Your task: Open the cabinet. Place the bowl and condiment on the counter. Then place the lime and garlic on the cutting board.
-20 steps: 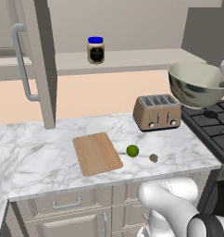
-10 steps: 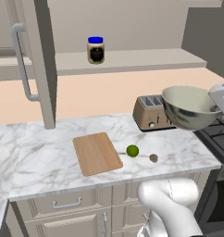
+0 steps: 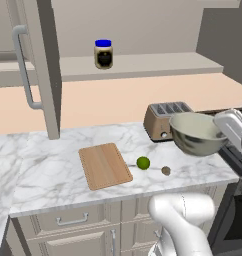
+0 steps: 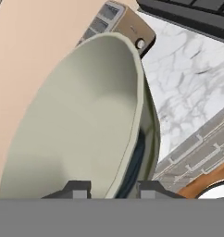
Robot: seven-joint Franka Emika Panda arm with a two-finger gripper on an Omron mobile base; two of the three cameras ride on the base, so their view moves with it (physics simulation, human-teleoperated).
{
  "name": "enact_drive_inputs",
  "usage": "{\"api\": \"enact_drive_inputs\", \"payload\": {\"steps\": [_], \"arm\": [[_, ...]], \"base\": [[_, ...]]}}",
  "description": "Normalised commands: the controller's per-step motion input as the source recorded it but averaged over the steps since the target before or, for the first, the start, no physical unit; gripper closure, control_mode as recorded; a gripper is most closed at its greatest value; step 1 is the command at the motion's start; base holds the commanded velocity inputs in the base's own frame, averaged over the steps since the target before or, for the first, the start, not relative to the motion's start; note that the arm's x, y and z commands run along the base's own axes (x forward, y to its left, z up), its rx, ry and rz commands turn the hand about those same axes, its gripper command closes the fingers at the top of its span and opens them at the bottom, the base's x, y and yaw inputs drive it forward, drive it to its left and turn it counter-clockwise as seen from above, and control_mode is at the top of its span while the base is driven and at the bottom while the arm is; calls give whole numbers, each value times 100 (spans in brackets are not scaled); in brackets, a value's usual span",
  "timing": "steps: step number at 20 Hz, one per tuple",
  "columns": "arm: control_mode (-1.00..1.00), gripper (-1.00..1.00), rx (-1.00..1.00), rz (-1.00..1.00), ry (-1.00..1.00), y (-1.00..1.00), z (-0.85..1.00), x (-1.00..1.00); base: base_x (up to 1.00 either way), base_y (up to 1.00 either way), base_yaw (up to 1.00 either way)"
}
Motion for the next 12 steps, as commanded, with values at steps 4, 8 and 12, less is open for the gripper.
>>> {"api": "enact_drive_inputs", "payload": {"steps": [4, 8, 12], "arm": [[-100, 100, 0, 0, 15, -9, -78, 52], [-100, 100, 0, 0, 14, -20, -64, 40], [-100, 100, 0, 0, 9, -36, -31, 19]], "base": [[0, 0, 0], [0, 0, 0], [0, 0, 0]]}}
